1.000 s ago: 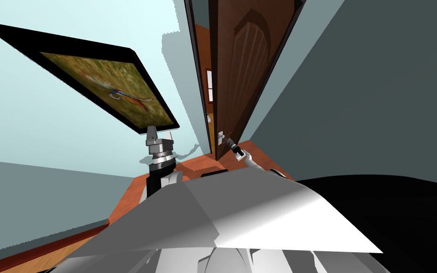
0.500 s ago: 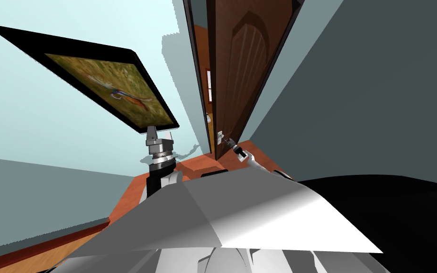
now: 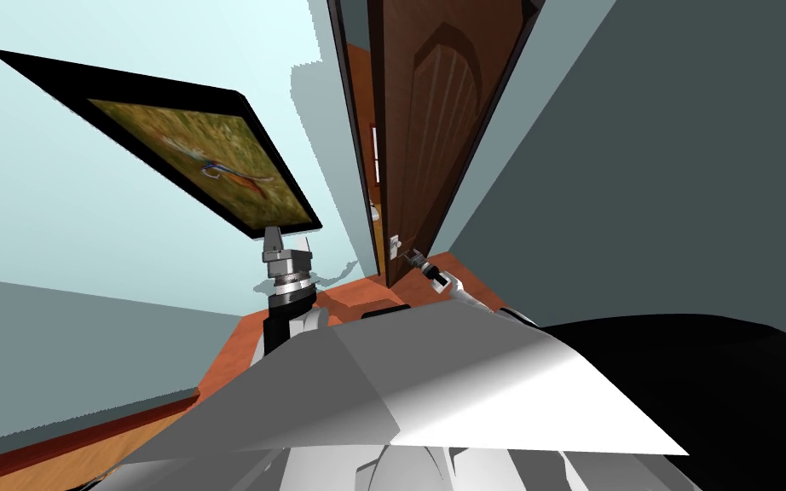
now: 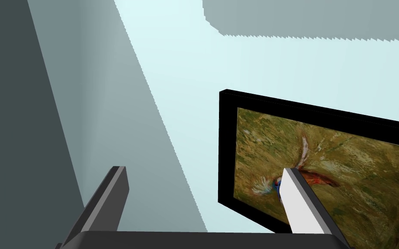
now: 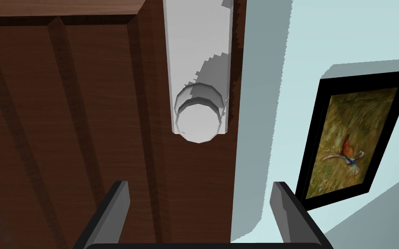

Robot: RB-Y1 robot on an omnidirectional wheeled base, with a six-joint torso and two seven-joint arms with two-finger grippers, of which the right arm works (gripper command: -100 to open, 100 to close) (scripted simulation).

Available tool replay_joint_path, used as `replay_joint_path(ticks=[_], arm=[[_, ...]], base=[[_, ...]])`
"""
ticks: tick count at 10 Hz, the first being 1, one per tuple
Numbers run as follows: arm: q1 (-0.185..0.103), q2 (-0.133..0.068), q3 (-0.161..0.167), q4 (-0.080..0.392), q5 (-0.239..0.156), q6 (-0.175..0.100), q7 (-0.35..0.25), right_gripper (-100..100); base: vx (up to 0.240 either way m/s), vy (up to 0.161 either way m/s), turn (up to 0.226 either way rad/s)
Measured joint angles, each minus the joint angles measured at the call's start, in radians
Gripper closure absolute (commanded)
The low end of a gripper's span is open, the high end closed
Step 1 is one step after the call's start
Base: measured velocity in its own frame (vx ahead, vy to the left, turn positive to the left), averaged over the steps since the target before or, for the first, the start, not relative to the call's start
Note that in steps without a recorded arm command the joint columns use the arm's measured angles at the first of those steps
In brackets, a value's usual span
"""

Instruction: Pull the door open

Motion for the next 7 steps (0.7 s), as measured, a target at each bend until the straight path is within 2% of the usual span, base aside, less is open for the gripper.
replay_joint_path(ticks=[1,2,5,6,7], arm=[[0.001,-0.001,0.0,0.0,0.002,-0.003,0.004,-100],[-0.005,-0.003,-0.011,0.02,-0.001,-0.009,0.002,-100],[-0.034,-0.008,-0.056,0.099,-0.009,-0.04,-0.006,-100],[-0.047,-0.01,-0.069,0.122,-0.011,-0.045,-0.01,-100],[-0.049,-0.01,-0.07,0.125,-0.011,-0.047,-0.011,100]], base=[[0.08,0.079,0.163],[0.127,0.148,0.2],[0.171,0.126,0.19],[0.076,0.06,0.026],[-0.004,-0.008,-0.03]])
